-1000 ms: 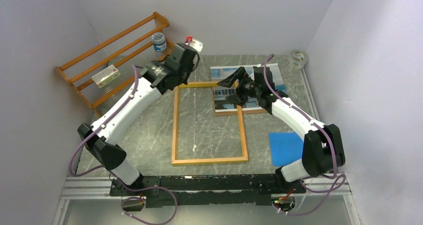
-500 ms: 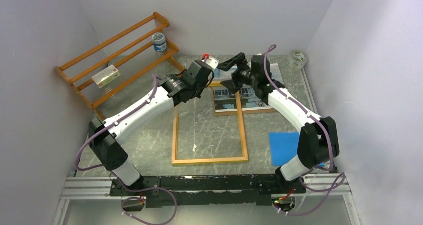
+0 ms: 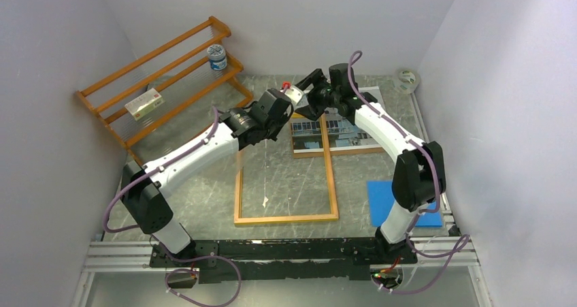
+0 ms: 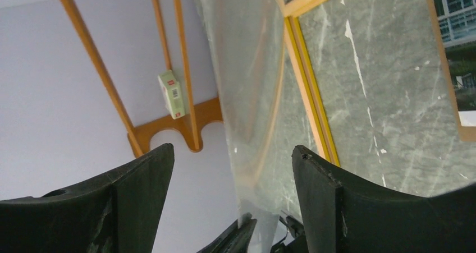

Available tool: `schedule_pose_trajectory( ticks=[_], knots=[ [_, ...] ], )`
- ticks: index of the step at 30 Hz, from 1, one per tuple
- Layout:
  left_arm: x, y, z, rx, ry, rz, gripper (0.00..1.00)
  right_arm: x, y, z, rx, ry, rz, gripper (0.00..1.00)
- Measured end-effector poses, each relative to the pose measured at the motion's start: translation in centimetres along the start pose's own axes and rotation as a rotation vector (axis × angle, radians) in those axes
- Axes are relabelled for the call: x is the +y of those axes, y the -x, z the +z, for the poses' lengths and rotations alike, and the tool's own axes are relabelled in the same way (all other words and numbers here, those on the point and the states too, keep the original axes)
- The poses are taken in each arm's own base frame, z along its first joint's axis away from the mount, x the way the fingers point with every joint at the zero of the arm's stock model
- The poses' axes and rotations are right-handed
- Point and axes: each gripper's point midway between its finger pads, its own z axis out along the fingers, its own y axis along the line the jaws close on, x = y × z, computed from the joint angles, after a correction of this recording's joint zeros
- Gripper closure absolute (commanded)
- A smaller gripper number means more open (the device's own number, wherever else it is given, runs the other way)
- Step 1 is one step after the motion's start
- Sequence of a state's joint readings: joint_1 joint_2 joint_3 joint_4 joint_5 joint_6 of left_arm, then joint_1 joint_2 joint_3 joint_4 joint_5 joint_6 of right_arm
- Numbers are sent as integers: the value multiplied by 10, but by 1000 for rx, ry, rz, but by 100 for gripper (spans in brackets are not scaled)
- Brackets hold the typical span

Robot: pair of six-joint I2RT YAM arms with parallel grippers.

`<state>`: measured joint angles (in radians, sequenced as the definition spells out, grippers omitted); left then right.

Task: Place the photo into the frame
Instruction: Place the photo frame at the center of the board, then place the photo frame item in the photo frame.

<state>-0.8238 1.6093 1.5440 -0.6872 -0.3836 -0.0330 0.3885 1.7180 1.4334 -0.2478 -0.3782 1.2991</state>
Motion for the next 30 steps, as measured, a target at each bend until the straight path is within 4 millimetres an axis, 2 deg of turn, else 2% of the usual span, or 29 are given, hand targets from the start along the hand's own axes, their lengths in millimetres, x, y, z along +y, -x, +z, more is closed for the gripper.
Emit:
schedule_pose_trajectory(
  ticks=[5,12,19,23,27,30],
  knots=[
    [-2,-1,0,-9,-10,4,91,-15,-13,6,40,-65,-22,42],
    [-9,-5,1,-13,-45,-9,77,-20,-24,10,85,-86,-58,65],
    [-24,-6,0,-18,-124,-52,31,-26,-25,19,97,-30,-97,98],
    [-34,1,-9,-42,-190,-99,16,-47,-27,24,116,-5,-147,100],
    [-36,10,-22,-76,-255,-157,13,-61,-24,23,141,28,-207,100],
    [-27,12,-27,-81,-271,-220,12,-66,-14,15,166,55,-248,100]
  ],
)
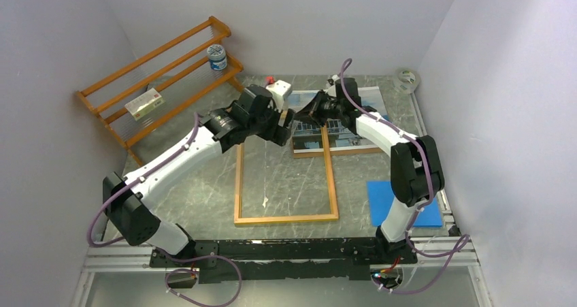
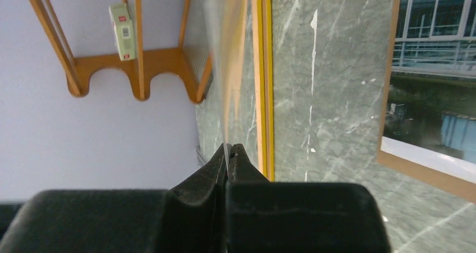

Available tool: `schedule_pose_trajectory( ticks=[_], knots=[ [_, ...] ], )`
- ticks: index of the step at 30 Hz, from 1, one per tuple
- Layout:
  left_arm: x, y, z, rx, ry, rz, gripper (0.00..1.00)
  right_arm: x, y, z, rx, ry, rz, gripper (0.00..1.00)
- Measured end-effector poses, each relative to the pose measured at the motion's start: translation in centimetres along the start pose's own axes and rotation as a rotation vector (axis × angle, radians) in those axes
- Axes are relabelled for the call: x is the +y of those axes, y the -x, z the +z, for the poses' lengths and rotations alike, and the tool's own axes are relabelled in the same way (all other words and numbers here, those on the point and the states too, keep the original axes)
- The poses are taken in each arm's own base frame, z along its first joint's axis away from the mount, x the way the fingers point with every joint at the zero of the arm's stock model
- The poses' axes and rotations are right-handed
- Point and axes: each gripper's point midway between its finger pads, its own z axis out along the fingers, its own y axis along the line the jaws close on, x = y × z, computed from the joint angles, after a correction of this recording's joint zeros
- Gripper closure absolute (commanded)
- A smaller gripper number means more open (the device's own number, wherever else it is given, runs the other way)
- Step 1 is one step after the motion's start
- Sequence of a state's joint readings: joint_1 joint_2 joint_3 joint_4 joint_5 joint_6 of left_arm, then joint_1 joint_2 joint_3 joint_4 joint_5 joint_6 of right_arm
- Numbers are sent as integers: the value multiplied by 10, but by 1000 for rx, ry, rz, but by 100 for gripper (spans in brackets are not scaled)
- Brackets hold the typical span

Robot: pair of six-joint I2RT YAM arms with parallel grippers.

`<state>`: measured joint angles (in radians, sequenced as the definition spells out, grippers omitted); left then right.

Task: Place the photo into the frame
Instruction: Place the photo frame item in the photo frame.

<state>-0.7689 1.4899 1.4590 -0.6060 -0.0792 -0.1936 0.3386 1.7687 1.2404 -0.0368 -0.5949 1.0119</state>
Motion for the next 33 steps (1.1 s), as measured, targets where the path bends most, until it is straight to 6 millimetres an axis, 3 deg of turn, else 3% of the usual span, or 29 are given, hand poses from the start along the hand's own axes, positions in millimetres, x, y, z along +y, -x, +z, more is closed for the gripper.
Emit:
schedule_pose_trajectory(
  ticks=[4,7,9,12,16,21,24,29,33],
  knots=[
    [28,-9,3,22,49,-102,11,-10,3,-10,48,24,-61,100],
    [62,-34,10,76,121,-199,10,-24,0,-10,96,22,-79,100],
    [89,-60,15,127,181,-264,9,-35,-4,-8,128,14,-83,100],
    [127,-115,16,238,284,-367,9,-46,-9,-4,160,4,-82,100],
    [153,-168,11,354,377,-465,10,-53,-11,-1,173,-2,-89,100],
    [165,-204,12,435,436,-569,10,-55,-11,1,168,2,-90,82],
    [160,-219,17,471,415,-615,10,-58,-12,3,158,14,-85,76],
    [145,-230,25,488,348,-671,12,-72,-21,6,153,15,-38,58],
    [141,-227,32,478,324,-706,15,-80,-33,8,160,17,3,53]
  ],
)
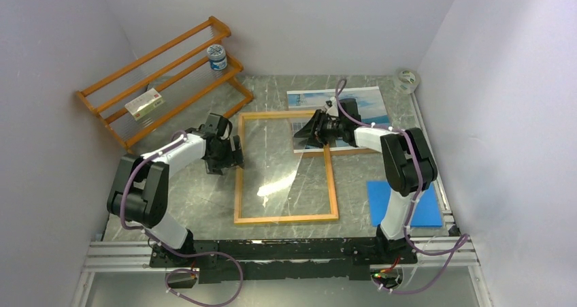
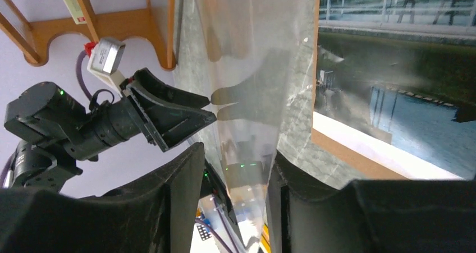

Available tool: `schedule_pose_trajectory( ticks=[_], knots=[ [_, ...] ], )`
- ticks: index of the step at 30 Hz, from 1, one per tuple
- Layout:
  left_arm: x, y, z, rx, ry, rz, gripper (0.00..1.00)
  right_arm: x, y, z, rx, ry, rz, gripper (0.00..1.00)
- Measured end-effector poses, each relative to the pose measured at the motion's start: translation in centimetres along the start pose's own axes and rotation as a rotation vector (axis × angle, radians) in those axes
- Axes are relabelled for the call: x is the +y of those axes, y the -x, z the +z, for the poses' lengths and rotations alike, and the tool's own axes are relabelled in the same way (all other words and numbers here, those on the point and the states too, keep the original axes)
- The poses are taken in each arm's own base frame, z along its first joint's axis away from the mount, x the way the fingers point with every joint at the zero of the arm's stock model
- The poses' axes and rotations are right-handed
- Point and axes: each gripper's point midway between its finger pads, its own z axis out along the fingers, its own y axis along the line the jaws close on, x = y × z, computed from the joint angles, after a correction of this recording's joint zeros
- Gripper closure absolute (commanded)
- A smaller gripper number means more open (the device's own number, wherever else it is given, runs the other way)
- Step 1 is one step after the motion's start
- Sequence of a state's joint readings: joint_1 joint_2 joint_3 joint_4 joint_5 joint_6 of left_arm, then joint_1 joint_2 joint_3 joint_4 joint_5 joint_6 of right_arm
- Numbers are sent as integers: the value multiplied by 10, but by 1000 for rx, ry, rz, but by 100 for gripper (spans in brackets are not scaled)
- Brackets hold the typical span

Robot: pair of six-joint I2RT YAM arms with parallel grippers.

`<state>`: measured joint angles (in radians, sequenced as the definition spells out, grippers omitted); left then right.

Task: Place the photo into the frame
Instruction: Place the photo frame item in the photo frame.

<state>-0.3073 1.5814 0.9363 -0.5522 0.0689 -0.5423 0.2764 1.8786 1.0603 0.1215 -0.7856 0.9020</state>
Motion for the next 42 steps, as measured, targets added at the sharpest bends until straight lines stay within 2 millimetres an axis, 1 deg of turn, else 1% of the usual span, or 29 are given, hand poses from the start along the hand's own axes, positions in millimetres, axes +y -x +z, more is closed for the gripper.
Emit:
schedule_pose_trajectory(
  ticks=[4,8,12,15,17,20,23,25,27,28,29,33,36,39,42],
  knots=[
    [-5,1,2,-2,-21,-44,16,0,-13,5,6,24,17,50],
    [-6,0,4,-3,-27,-89,16,2,-31,5,18,47,38,48],
    [-9,0,5,-4,-48,-143,18,9,-48,3,17,59,42,48],
    [-15,0,6,-7,-78,-180,18,16,-59,0,-8,67,30,51],
    [-18,1,6,-10,-94,-197,18,20,-66,-1,-19,74,26,55],
    [-22,1,6,-13,-116,-219,18,22,-75,2,-35,78,27,62],
    [-24,1,6,-15,-129,-236,18,18,-86,9,-40,55,35,73],
    [-25,1,5,-21,-136,-242,17,16,-91,10,-48,39,38,85],
    [-25,2,3,-25,-140,-241,15,17,-93,9,-52,36,34,96],
    [-26,2,2,-28,-141,-240,10,17,-92,8,-56,34,30,100],
    [-26,2,1,-30,-143,-238,6,16,-91,7,-56,32,27,100],
    [-25,-1,-7,-33,-136,-218,6,7,-90,4,-8,-13,-2,100],
    [-20,-2,-16,-44,-115,-199,6,9,-81,6,62,-48,-58,100],
    [-18,5,-28,-82,-109,-182,6,12,-75,5,134,-58,-122,100],
    [-18,16,-39,-124,-114,-174,6,6,-74,-1,203,-77,-158,100]
  ],
)
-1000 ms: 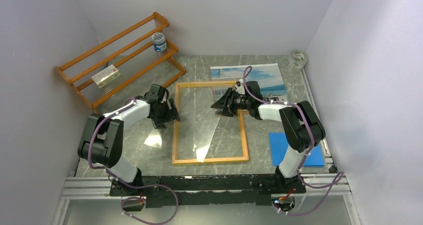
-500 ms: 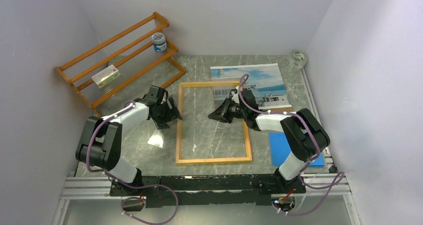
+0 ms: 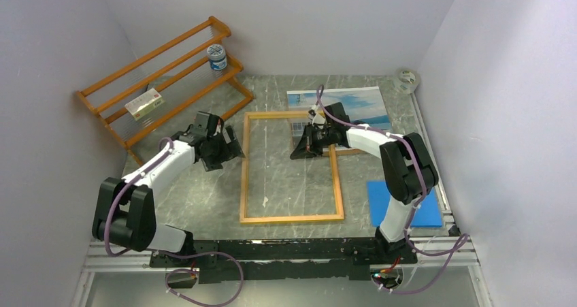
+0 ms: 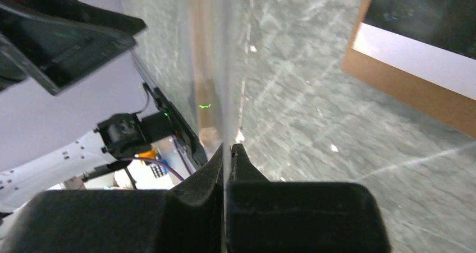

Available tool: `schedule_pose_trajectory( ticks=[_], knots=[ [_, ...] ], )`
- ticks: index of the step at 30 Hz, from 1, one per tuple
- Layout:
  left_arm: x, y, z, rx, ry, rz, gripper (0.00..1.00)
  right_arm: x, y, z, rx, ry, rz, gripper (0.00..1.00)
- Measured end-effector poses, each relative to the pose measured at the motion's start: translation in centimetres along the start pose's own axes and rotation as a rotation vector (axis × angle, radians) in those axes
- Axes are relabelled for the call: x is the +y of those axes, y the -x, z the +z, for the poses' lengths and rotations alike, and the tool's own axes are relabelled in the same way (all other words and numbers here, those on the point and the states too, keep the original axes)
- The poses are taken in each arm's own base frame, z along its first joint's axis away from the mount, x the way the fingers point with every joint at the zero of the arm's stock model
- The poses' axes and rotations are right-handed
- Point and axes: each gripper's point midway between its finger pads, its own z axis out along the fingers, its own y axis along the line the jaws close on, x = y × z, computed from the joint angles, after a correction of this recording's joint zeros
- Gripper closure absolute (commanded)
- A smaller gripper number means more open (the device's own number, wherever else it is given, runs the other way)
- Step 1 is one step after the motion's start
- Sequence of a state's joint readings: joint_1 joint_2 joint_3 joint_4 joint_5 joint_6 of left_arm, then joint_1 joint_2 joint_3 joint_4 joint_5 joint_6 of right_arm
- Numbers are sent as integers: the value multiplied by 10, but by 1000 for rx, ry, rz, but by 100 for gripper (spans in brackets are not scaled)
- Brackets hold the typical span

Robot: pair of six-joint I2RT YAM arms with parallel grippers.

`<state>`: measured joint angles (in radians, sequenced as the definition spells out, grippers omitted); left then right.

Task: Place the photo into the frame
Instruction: Place the photo frame item in the photo frame.

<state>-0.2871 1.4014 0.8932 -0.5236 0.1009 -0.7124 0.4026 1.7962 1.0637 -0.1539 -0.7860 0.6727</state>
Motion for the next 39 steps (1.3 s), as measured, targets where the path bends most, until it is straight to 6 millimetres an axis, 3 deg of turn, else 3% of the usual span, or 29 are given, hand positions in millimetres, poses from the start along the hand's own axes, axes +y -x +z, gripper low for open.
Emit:
schedule_pose_trajectory(
  ticks=[8,15,20,29,39],
  knots=[
    [5,15,-2,-16,-4,-19,7,-28,-2,-17,106,-77,4,100],
    [-1,10,20,84,-44,-7,12,-47,1,-31,109,-125,7,100],
    [-8,6,38,150,-79,6,14,-51,3,-32,97,-127,-10,100],
    [-21,15,48,172,-127,42,18,-58,9,-39,82,-129,-36,100],
    [-16,8,62,233,-119,84,19,-61,16,-46,79,-124,-72,100]
  ],
)
